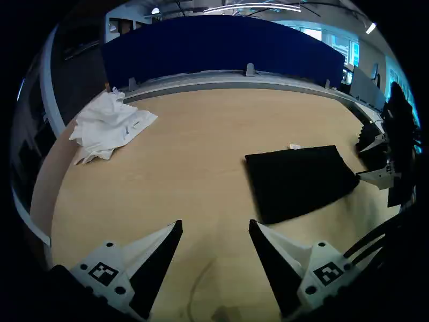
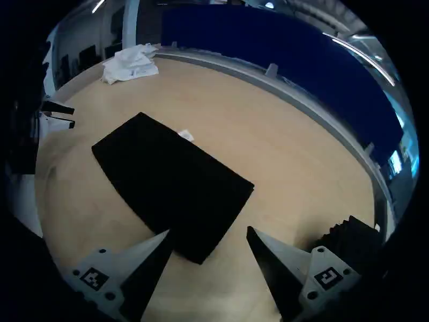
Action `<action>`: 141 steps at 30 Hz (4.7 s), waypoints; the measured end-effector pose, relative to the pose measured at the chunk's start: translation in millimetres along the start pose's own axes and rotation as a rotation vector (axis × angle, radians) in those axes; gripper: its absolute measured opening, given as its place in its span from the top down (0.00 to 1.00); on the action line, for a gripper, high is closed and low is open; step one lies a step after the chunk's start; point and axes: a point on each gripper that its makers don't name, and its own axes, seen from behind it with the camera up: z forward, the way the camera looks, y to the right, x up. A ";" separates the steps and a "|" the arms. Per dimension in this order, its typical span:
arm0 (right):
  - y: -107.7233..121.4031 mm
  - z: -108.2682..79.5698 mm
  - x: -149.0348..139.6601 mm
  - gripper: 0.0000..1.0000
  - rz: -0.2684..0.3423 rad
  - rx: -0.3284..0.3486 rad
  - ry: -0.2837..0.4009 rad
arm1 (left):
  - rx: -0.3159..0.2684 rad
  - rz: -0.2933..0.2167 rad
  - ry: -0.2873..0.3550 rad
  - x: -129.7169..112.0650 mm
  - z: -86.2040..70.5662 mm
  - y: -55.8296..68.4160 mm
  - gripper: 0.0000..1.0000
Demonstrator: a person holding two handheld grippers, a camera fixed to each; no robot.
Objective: Fold towel
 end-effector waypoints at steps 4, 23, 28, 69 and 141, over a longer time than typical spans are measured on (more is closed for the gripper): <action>-5.1 1.8 -7.4 0.00 -0.002 0.018 -0.012 | 0.005 -0.008 -0.002 -4.9 -6.9 -1.2 0.08; -19.3 5.2 -45.4 0.23 0.012 0.101 -0.081 | 0.032 -0.044 -0.013 -24.9 -28.6 -14.1 0.08; -20.0 4.9 -47.5 0.37 0.009 0.111 -0.092 | 0.036 -0.048 -0.018 -29.5 -31.7 -16.2 0.08; -25.5 -13.2 31.8 0.97 -0.164 0.120 -0.020 | 0.055 -0.088 -0.013 -37.9 -47.8 -29.5 0.08; -239.5 85.2 149.8 0.70 -0.585 0.431 -0.039 | 0.100 -0.248 0.014 -66.3 -87.1 -63.8 0.08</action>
